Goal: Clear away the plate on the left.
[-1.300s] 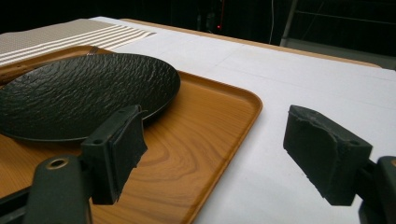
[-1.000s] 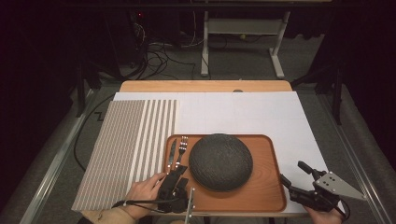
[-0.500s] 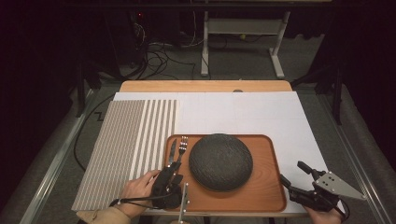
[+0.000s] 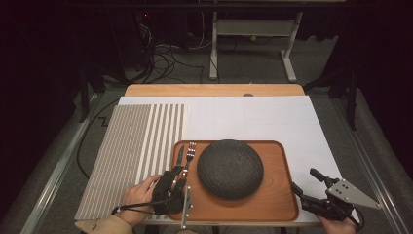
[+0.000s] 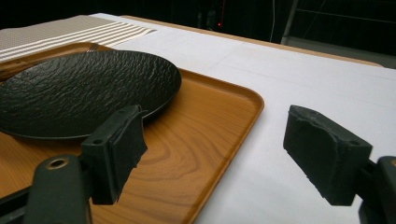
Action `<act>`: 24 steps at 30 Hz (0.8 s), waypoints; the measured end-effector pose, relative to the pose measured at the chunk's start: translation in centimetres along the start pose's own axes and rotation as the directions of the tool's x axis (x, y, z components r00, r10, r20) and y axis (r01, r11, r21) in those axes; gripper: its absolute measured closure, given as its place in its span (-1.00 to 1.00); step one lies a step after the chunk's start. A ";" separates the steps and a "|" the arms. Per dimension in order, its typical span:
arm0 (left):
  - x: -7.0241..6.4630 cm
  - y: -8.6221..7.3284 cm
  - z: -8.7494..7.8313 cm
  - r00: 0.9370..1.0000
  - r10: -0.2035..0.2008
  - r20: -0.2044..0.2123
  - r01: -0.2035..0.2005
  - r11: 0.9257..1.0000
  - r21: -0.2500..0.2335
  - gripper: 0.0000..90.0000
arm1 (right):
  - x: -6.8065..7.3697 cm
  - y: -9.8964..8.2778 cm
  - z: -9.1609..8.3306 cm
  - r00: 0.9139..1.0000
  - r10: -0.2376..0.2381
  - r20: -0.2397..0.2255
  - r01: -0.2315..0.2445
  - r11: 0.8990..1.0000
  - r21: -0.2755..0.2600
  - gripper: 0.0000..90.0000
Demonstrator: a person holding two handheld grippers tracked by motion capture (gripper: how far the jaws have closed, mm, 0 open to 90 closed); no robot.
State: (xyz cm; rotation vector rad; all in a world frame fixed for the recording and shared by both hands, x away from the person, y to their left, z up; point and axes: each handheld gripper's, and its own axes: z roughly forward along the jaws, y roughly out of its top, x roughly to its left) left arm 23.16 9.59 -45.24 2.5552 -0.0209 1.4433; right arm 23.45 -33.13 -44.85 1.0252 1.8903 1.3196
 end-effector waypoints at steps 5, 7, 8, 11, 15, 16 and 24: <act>0.2 -0.3 0.0 1.000 -0.010 0.000 0.010 1.000 0.004 -0.03 | 0.0 0.0 0.0 1.000 -0.001 -0.002 0.001 1.000 0.000 -0.52; 0.3 -0.5 0.1 1.000 -0.015 -0.002 0.015 1.000 0.004 -0.03 | 0.0 0.0 0.0 1.000 -0.001 -0.001 0.001 1.000 0.000 -0.52; 0.3 -0.6 0.1 1.000 -0.020 -0.007 0.020 1.000 0.004 -0.03 | 0.0 0.0 0.0 1.000 -0.002 -0.001 0.002 1.000 0.001 -0.52; 0.6 -0.8 0.1 0.999 -0.031 -0.007 0.031 0.999 0.008 -0.03 | 0.1 0.0 0.0 1.000 -0.001 -0.001 0.001 1.000 0.002 -0.52; 0.9 -1.2 0.0 0.999 -0.048 -0.008 0.048 0.999 0.009 -0.03 | 0.0 0.0 0.1 1.000 -0.001 -0.001 0.001 1.000 0.002 -0.52; 0.9 -1.3 0.0 0.999 -0.052 -0.011 0.052 0.999 0.010 -0.03 | 0.0 0.0 0.1 1.000 -0.001 -0.002 0.001 1.000 0.004 -0.52; 1.3 -2.2 0.1 0.998 -0.067 -0.018 0.068 0.997 0.021 -0.03 | 0.1 0.0 0.1 1.000 -0.003 -0.002 0.003 1.000 0.006 -0.52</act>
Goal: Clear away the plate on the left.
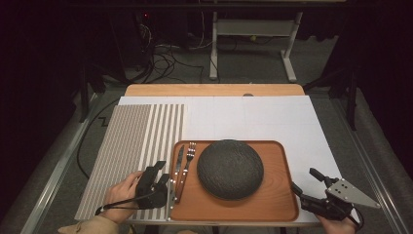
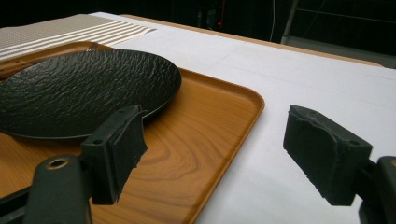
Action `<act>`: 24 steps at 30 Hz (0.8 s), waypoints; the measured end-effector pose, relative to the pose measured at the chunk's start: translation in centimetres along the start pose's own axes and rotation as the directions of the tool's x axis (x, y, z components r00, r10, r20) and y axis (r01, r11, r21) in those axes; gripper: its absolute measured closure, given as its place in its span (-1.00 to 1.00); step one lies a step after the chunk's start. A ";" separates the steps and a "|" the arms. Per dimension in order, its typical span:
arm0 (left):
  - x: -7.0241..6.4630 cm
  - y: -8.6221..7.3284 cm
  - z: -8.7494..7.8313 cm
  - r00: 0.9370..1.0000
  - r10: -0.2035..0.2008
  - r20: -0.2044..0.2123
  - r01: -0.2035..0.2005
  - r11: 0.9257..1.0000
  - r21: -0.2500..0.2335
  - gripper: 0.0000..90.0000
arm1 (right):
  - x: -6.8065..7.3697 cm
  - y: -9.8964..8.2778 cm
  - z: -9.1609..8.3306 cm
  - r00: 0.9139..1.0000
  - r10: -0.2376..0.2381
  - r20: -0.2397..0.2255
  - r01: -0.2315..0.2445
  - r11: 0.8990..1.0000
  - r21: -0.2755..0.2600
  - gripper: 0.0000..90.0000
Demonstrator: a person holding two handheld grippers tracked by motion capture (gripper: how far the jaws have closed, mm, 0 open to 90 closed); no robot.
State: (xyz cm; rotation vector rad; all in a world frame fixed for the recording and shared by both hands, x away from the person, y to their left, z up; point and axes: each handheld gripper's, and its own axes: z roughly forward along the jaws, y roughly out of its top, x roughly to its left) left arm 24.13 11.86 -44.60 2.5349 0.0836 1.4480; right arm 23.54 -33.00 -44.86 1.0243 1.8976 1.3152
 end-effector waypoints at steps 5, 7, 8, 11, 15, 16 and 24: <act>0.0 -1.0 0.2 0.999 0.034 -0.013 -0.034 0.999 0.039 -0.03 | 0.0 0.0 0.0 1.000 -0.002 0.000 0.002 1.000 -0.001 -0.52; 0.1 -1.4 0.2 1.000 0.023 -0.015 -0.022 0.999 0.047 -0.03 | 0.0 0.0 0.0 1.000 -0.001 0.001 0.001 1.000 -0.001 -0.52; 0.2 -1.7 0.1 1.000 0.013 -0.017 -0.012 0.999 0.050 -0.03 | 0.0 0.0 0.0 1.000 -0.001 0.002 0.001 1.000 -0.001 -0.52; 0.4 -2.3 0.0 1.000 0.002 -0.021 -0.001 0.998 0.066 -0.03 | 0.0 0.0 0.0 1.000 -0.004 0.002 0.004 1.000 0.000 -0.52; 0.8 -2.9 -0.1 0.999 -0.022 -0.029 0.024 0.997 0.075 -0.03 | 0.0 0.0 0.0 1.000 -0.002 0.002 0.002 1.000 0.000 -0.52; 0.8 -3.0 -0.1 0.999 -0.027 -0.029 0.029 0.997 0.075 -0.03 | 0.0 0.0 0.0 1.000 -0.001 0.003 0.001 1.000 0.001 -0.52; 0.9 -3.6 -0.2 0.997 -0.056 -0.044 0.059 0.995 0.082 -0.02 | 0.0 0.0 0.0 1.000 0.002 0.002 -0.002 1.000 -0.002 -0.52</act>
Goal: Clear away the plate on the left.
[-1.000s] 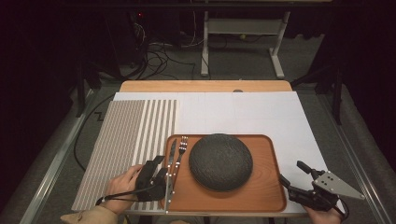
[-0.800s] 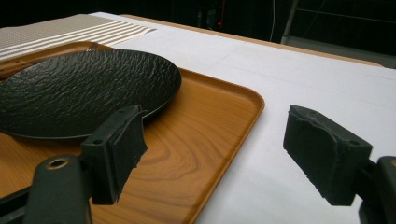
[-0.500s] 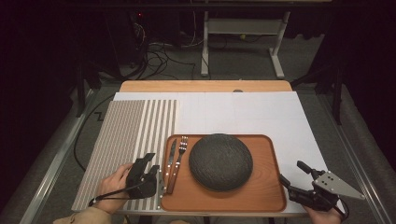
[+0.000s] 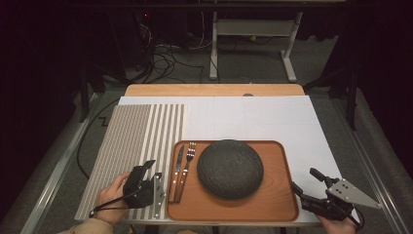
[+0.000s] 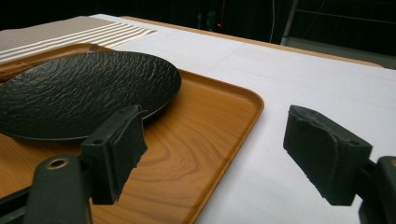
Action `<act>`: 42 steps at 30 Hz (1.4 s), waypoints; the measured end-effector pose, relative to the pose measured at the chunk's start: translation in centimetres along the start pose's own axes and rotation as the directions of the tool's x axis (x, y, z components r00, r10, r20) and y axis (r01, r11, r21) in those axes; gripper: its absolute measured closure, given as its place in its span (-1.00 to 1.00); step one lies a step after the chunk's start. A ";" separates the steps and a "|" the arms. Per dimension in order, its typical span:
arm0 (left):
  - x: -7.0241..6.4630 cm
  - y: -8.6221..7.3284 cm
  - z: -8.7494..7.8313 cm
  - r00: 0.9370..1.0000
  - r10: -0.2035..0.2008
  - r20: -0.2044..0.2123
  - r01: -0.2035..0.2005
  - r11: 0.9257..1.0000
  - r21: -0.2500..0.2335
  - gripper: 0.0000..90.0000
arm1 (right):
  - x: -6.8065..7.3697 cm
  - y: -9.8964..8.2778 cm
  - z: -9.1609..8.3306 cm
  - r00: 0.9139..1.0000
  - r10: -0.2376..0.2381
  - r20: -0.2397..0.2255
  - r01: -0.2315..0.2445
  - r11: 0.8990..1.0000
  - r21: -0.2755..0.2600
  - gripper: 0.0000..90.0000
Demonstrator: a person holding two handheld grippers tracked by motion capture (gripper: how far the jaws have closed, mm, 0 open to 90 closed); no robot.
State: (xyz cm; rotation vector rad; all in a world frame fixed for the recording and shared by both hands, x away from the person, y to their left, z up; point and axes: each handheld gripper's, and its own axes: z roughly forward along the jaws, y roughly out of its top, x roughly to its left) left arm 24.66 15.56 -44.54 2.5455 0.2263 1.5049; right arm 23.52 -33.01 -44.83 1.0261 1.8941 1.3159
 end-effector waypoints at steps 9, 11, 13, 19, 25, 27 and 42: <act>0.3 -1.0 -0.2 0.998 -0.067 0.010 0.067 0.998 -0.004 -0.02 | 0.0 0.0 0.0 1.000 -0.001 -0.002 0.001 1.000 -0.002 -0.52; 0.3 -1.3 -0.2 0.996 -0.093 0.015 0.093 0.996 -0.013 -0.02 | 0.0 0.0 0.0 1.000 0.001 -0.002 -0.001 1.000 -0.003 -0.52; 0.3 -1.5 -0.3 0.993 -0.115 0.020 0.116 0.993 -0.025 -0.02 | 0.0 0.0 0.0 1.000 0.000 -0.002 0.000 1.000 -0.003 -0.52; 0.5 -2.3 -0.5 0.983 -0.178 0.043 0.179 0.983 -0.037 -0.02 | 0.0 0.0 0.0 1.000 0.000 -0.001 0.000 1.000 0.000 -0.52; 0.6 -3.2 -0.6 0.966 -0.250 0.064 0.253 0.966 -0.053 -0.02 | 0.0 0.0 0.0 1.000 0.001 0.000 -0.001 1.000 0.002 -0.52; 0.6 -3.4 -0.5 0.962 -0.264 0.067 0.268 0.962 -0.057 -0.02 | 0.0 0.0 0.0 1.000 0.002 0.000 -0.002 1.000 0.002 -0.52; 1.4 -5.6 -0.1 0.856 -0.491 0.159 0.505 0.861 -0.059 -0.02 | -0.1 0.0 0.0 1.000 0.003 -0.002 -0.003 1.000 0.003 -0.52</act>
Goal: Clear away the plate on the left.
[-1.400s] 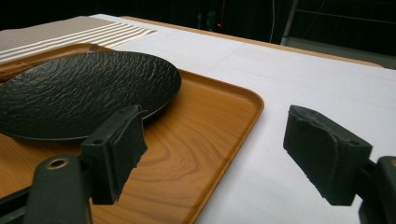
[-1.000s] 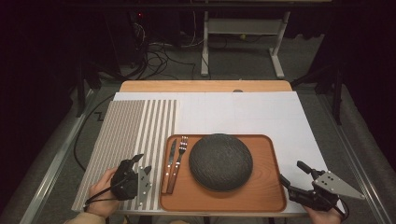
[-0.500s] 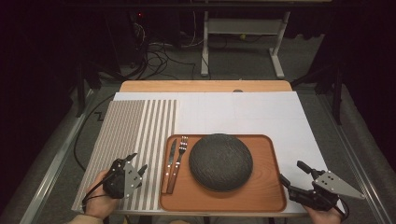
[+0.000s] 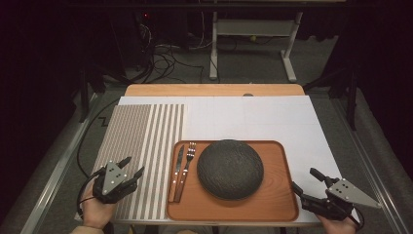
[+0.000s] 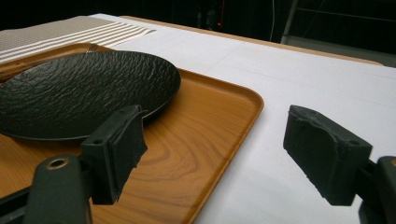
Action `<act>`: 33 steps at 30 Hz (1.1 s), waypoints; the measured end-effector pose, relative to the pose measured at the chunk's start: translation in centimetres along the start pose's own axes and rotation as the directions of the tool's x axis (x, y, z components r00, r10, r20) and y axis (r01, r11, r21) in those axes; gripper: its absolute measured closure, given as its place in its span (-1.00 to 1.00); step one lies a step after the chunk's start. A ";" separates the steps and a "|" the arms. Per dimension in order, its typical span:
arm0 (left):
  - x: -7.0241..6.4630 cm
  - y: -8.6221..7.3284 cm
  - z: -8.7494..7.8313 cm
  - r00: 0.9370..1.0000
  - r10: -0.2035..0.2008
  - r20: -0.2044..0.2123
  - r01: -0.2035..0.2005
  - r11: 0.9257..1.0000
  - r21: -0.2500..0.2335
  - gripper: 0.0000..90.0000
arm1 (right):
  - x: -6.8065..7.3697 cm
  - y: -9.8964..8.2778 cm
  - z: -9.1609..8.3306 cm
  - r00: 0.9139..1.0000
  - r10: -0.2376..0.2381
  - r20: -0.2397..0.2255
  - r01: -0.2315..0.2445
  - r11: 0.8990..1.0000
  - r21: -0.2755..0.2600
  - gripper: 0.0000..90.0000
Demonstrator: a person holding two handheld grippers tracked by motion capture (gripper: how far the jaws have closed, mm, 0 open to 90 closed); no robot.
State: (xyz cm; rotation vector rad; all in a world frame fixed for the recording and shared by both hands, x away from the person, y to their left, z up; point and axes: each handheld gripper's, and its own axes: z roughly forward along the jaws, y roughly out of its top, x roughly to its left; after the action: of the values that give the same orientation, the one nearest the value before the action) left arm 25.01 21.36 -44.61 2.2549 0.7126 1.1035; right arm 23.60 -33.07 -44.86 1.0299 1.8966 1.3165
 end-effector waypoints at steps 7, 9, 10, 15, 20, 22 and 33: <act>1.3 -0.5 -0.2 0.990 -0.133 0.042 0.134 0.991 -0.022 -0.03 | 0.0 0.0 0.0 1.000 0.000 -0.001 0.000 1.000 0.000 -0.52; 1.9 -0.7 -0.5 0.979 -0.191 0.066 0.193 0.981 -0.033 -0.03 | 0.0 0.0 0.0 1.000 0.000 -0.001 0.000 1.000 -0.001 -0.52; 2.2 -0.9 -0.7 0.973 -0.219 0.075 0.222 0.974 -0.040 -0.03 | 0.0 0.0 0.0 1.000 0.003 -0.001 -0.003 1.000 -0.002 -0.52; 3.5 -1.8 -1.5 0.933 -0.342 0.113 0.351 0.933 -0.074 -0.03 | 0.0 0.0 0.0 1.000 0.004 0.000 -0.004 1.000 -0.002 -0.52; 3.9 -2.7 -1.9 0.893 -0.422 0.157 0.439 0.893 -0.097 -0.03 | 0.0 0.0 0.0 1.000 0.002 0.000 -0.002 1.000 -0.001 -0.52; 4.0 -2.9 -1.9 0.880 -0.443 0.173 0.463 0.881 -0.099 -0.03 | 0.0 0.0 0.0 1.000 0.002 -0.001 -0.002 1.000 -0.002 -0.52; 4.1 -4.5 -2.0 0.829 -0.524 0.196 0.548 0.831 -0.097 -0.03 | -0.2 0.0 -0.2 1.000 0.013 0.008 -0.013 1.000 -0.008 -0.52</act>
State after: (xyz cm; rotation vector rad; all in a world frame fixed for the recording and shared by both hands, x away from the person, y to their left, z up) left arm 24.54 27.70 -44.29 1.8160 1.0730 0.6618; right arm 23.56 -33.31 -44.83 1.0436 1.8801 1.3245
